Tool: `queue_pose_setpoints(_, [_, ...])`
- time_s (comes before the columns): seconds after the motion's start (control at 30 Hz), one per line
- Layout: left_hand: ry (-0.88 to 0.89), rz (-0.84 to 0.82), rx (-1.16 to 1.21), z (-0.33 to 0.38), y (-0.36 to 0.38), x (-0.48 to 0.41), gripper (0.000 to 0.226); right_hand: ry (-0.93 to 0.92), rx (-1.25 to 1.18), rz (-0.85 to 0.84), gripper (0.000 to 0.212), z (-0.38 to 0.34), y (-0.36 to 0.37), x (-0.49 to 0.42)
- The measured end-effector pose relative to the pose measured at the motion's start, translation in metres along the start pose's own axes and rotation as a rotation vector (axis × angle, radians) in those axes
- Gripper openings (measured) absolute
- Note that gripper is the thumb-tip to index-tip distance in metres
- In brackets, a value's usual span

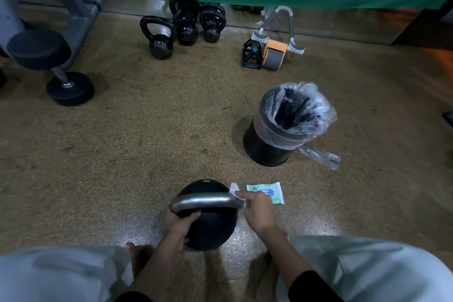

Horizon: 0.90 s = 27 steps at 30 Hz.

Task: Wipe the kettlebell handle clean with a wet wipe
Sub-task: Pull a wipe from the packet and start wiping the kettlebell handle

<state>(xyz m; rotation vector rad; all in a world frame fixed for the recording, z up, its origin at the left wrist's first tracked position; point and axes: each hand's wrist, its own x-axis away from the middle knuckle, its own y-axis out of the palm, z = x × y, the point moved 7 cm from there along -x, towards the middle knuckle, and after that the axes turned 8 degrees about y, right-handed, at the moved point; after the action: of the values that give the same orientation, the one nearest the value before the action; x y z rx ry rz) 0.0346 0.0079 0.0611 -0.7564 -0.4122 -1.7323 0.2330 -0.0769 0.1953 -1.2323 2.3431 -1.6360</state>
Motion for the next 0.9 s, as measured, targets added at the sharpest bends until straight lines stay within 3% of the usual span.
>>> queue_pose_setpoints(0.2, [0.000, -0.009, 0.024, -0.001, 0.000, 0.000, 0.066, 0.064, -0.040, -0.004, 0.034, 0.008, 0.004, -0.006])
queue_pose_setpoints(0.43, [-0.008, -0.004, 0.009, -0.001, -0.001, -0.001, 0.066, 0.145, -0.215, 0.195, 0.037, 0.012, 0.009, 0.033])
queue_pose_setpoints(0.63, [-0.021, -0.008, 0.022, -0.001, 0.000, -0.006, 0.066, 0.231, -0.220, 0.132, 0.037, 0.010, 0.010, 0.005])
queue_pose_setpoints(0.8, [-0.020, -0.005, 0.000, -0.006, 0.000, -0.005, 0.067, 0.205, -0.396, 0.234, 0.036, 0.006, 0.012, 0.042])
queue_pose_setpoints(0.9, [-0.008, 0.007, -0.018, -0.006, -0.001, -0.007, 0.067, 0.279, -0.454, 0.223, 0.032, 0.024, 0.021, 0.043])
